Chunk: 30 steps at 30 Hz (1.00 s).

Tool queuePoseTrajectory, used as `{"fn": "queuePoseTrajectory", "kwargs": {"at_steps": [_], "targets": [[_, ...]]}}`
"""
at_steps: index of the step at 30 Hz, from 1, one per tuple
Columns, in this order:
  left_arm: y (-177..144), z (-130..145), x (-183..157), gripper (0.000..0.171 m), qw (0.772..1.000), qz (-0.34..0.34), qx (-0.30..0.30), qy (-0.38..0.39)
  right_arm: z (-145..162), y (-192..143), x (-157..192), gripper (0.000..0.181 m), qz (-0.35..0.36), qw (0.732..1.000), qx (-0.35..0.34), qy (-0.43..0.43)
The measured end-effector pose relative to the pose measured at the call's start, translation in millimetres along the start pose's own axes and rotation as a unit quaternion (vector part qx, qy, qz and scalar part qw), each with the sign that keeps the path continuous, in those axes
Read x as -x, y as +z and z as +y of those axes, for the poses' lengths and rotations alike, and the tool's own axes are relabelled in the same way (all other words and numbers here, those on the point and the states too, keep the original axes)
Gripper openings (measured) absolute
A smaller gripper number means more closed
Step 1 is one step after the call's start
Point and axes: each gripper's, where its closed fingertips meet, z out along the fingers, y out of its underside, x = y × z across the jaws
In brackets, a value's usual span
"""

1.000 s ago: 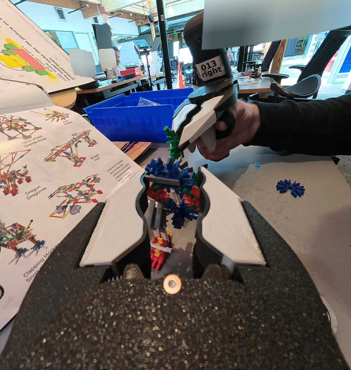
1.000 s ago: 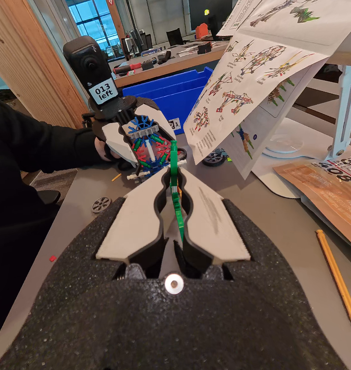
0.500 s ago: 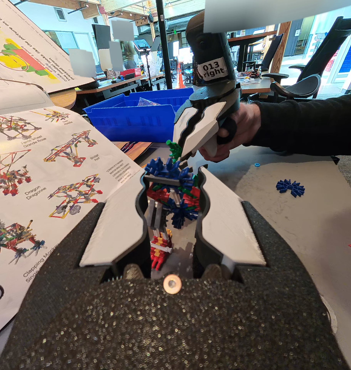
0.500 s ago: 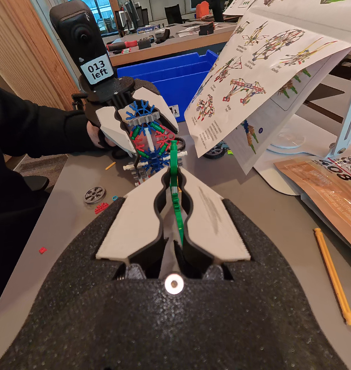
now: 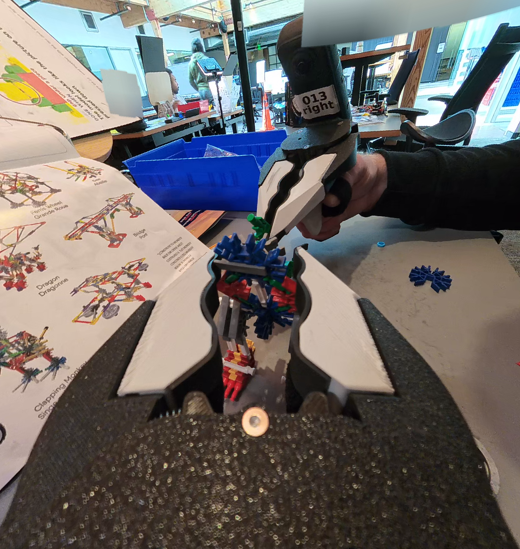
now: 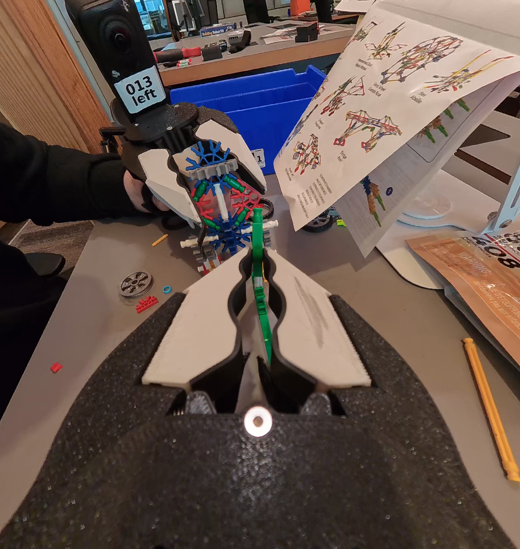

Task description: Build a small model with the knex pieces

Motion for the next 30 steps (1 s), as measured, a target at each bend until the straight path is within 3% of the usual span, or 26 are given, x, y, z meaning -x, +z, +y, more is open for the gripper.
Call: {"fn": "queuePoseTrajectory", "kwargs": {"at_steps": [30], "targets": [[-0.5, -0.3, -6.9, 0.050, 0.999, 0.020, -0.007, 0.028, -2.7, 5.3, 12.1, 0.006, -0.003, 0.999, 0.009, -0.033]]}}
